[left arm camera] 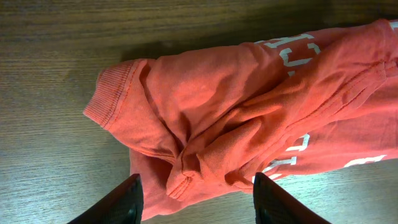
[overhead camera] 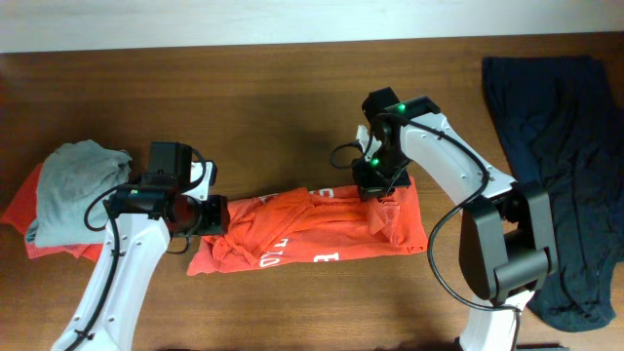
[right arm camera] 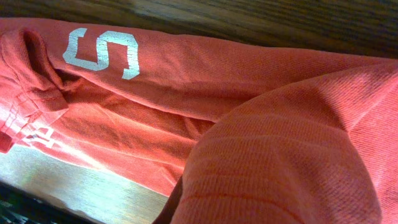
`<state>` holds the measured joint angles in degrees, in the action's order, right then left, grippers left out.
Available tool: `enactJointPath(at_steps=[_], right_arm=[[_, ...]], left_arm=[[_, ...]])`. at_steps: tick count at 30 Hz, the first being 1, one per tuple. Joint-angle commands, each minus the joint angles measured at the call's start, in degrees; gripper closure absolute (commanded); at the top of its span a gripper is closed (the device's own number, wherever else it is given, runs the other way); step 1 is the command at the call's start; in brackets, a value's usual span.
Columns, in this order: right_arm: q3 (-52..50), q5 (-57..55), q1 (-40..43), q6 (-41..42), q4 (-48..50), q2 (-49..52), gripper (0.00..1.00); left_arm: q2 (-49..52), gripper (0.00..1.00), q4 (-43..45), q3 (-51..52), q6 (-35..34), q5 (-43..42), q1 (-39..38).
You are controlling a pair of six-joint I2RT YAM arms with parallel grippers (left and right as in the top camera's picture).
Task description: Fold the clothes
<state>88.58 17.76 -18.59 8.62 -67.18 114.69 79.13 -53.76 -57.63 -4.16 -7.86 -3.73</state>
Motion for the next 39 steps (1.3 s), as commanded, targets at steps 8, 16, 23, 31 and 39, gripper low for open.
enactJointPath(at_steps=[8, 16, 23, 31, 39], right_arm=[[0.5, -0.5, -5.2, 1.1, 0.2, -0.9, 0.81], [0.5, -0.5, -8.5, 0.0, 0.1, -0.9, 0.59], [1.0, -11.1, -5.7, -0.7, -3.2, -0.9, 0.64], [1.4, -9.5, 0.7, -2.6, -8.3, -0.9, 0.60], [-2.1, -6.4, -1.8, -3.9, -8.1, -0.9, 0.53]], left_arm=[[-0.2, 0.43, -0.1, 0.1, -0.5, 0.4, 0.2], [-0.2, 0.43, -0.1, 0.1, -0.6, 0.4, 0.2], [-0.2, 0.43, 0.0, 0.1, -0.5, 0.4, 0.2], [-0.2, 0.43, -0.1, 0.1, -0.6, 0.4, 0.2], [-0.2, 0.43, -0.4, 0.1, -0.6, 0.2, 0.2]])
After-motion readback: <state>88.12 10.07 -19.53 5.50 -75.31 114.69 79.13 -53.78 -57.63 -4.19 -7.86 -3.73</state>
